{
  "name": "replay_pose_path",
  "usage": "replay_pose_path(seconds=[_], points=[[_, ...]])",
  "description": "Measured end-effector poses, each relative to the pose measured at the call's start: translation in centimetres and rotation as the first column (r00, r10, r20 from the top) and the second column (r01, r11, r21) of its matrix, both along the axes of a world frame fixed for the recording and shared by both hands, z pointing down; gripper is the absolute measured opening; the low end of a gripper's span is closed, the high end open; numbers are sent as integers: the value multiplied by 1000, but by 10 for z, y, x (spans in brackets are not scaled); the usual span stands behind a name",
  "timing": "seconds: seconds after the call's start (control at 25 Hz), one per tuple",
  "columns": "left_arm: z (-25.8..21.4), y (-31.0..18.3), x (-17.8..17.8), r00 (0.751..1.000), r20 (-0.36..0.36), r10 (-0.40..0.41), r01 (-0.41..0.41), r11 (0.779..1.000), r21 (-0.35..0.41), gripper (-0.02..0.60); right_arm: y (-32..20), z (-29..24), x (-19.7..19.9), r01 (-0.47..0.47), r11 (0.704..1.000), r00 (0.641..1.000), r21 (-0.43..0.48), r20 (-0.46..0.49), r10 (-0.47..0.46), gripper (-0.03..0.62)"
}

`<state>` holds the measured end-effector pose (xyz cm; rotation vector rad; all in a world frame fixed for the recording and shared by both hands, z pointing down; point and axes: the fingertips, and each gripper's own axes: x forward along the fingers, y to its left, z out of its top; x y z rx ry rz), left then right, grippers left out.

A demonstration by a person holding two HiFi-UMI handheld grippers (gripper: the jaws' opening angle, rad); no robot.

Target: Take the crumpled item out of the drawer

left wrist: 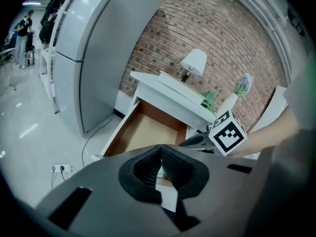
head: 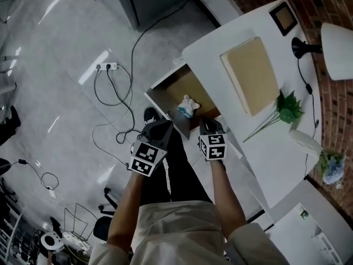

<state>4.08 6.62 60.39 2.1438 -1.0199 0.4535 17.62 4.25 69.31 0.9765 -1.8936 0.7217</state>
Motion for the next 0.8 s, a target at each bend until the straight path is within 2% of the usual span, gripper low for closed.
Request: replay_pose_path(seconds=[0.12, 0.28, 0.52, 0.8], points=[[9, -5, -1, 1000, -3, 13, -13, 1000, 8, 17, -7, 11, -3, 19, 1000, 999, 24, -52, -18, 25], [17, -7, 4, 1000, 9, 30, -30, 999, 11, 17, -14, 21, -7, 101, 994, 983, 44, -159, -93, 25], [40, -5, 0, 999, 20, 44, -45, 999, 3, 17, -12, 42, -27, 153, 988, 979, 3, -139, -151, 35], [58, -6, 8, 997, 11, 80, -80, 997, 3, 17, -11, 66, -32, 227, 974, 963, -30, -142, -229, 117]])
